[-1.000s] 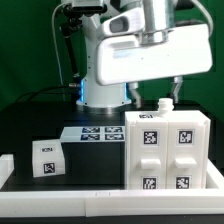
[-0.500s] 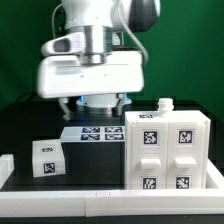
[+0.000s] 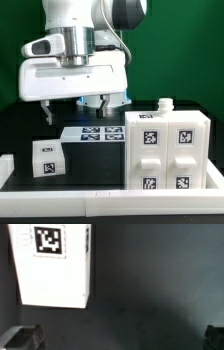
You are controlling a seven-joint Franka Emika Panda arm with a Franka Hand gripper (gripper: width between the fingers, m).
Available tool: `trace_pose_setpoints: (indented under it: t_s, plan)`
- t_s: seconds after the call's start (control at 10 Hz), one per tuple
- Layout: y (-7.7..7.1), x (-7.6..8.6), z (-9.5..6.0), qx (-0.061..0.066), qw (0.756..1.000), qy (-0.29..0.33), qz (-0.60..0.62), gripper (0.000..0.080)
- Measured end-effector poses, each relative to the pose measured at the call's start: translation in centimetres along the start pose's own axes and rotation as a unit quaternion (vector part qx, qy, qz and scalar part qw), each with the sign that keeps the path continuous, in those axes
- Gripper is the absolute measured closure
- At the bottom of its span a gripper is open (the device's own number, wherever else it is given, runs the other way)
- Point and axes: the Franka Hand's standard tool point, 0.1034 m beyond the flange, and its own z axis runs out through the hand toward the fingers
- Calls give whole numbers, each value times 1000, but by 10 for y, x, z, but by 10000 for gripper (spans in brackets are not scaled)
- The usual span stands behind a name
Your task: Assemble cabinet
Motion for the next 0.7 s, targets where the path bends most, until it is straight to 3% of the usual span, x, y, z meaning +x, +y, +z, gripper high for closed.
trace_pose_setpoints:
  t_s: [0.2,0.4,0.7]
  plan:
    - [3,-3,2,0,1000,-2,-4,2]
    - [26,-25,15,5,1000,-25,-3,2]
    - [46,-39,42,9,999,-45,1,2]
